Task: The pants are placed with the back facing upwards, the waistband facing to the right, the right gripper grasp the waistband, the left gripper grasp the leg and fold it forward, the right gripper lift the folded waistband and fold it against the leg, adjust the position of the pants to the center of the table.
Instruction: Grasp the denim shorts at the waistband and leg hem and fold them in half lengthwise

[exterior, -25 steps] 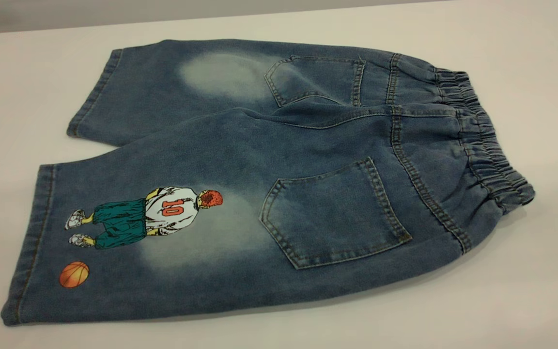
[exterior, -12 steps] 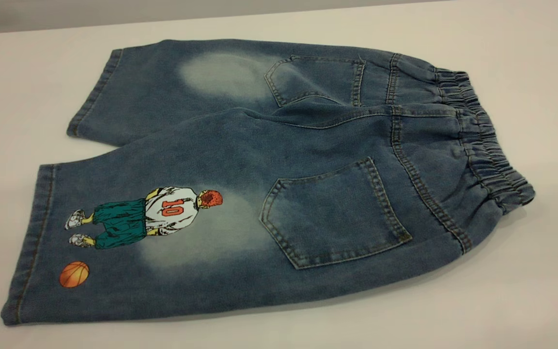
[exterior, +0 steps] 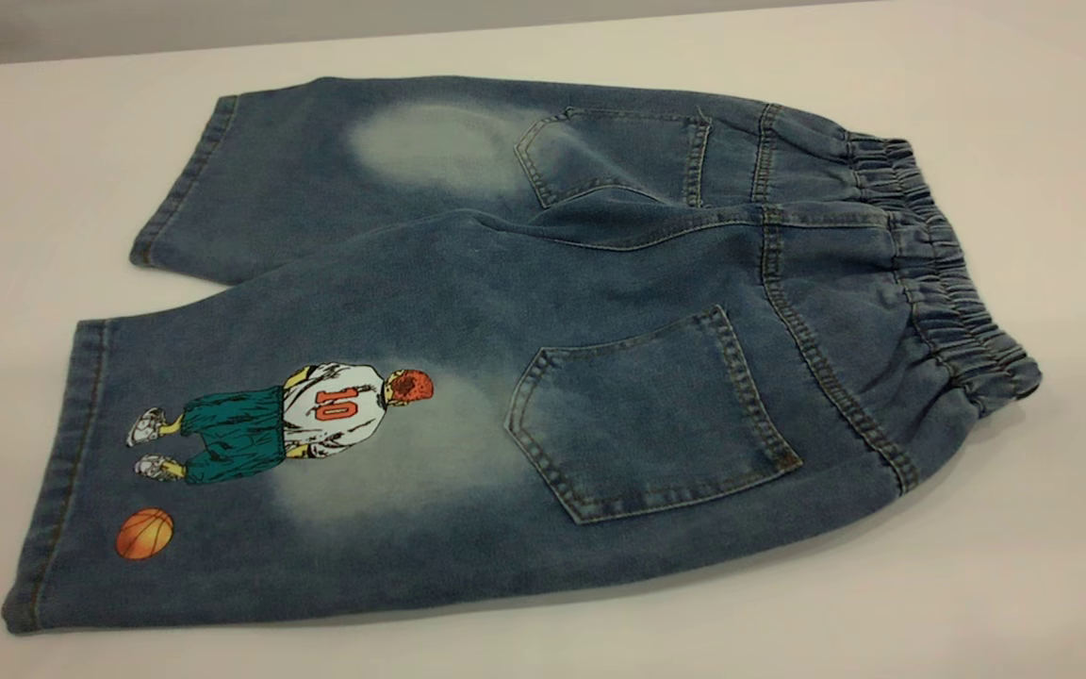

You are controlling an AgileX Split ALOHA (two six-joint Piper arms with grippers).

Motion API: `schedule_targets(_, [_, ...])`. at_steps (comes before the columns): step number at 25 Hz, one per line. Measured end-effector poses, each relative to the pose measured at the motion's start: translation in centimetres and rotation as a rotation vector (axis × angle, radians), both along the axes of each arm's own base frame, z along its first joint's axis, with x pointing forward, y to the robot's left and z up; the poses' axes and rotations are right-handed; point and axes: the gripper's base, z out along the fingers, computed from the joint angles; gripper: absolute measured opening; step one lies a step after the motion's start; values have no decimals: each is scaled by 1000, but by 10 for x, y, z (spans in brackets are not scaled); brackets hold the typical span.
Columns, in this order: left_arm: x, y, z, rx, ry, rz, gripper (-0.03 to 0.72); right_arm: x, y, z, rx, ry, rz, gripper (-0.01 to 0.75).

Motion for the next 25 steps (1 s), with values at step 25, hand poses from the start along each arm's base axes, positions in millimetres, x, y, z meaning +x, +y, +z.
schedule_targets(25, [81,-4,77,-56,-19,-9,504,57,3,61,190,-10,-110,587])
